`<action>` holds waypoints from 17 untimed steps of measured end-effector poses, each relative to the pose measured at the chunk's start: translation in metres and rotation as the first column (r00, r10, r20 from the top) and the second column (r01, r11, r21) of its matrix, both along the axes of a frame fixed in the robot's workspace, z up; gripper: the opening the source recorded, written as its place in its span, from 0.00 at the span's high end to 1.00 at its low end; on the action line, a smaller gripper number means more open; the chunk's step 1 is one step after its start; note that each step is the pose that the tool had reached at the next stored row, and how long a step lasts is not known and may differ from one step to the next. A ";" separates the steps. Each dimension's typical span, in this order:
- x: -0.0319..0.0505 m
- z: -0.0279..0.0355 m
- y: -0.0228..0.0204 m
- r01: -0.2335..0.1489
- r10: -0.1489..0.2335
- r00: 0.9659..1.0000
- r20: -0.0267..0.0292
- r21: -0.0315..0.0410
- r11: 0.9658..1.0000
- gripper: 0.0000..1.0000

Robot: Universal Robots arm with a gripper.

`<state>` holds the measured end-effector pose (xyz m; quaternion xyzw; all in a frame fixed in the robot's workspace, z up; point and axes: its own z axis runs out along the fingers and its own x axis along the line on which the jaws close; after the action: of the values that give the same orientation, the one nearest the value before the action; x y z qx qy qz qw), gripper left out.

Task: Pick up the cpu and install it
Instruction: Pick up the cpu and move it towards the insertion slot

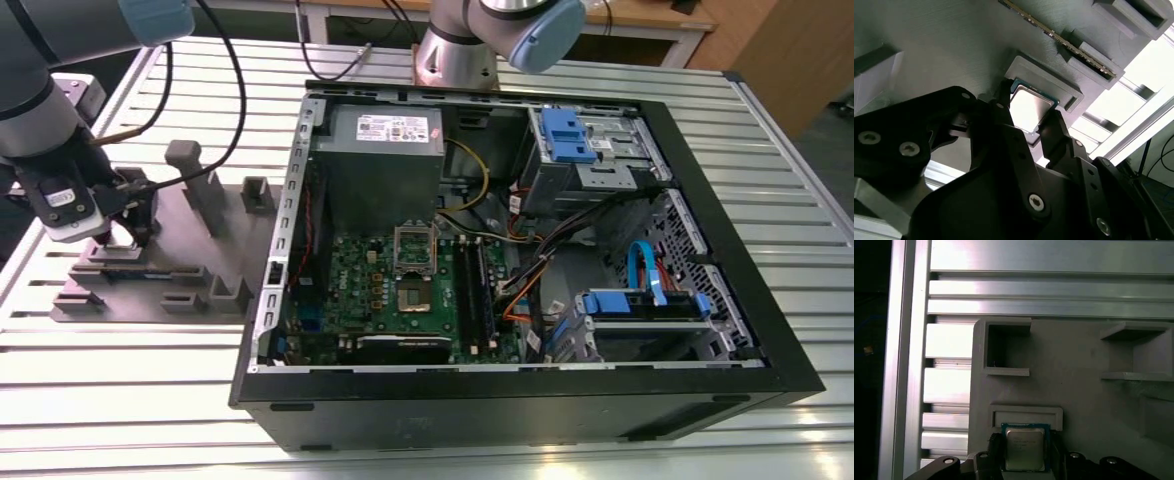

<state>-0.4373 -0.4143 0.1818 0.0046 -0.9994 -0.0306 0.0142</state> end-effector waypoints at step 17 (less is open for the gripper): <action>0.0000 0.0000 0.0003 0.000 0.000 1.000 0.000 0.000 1.000 0.45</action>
<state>-0.4373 -0.4141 0.1818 0.0046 -0.9994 -0.0306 0.0142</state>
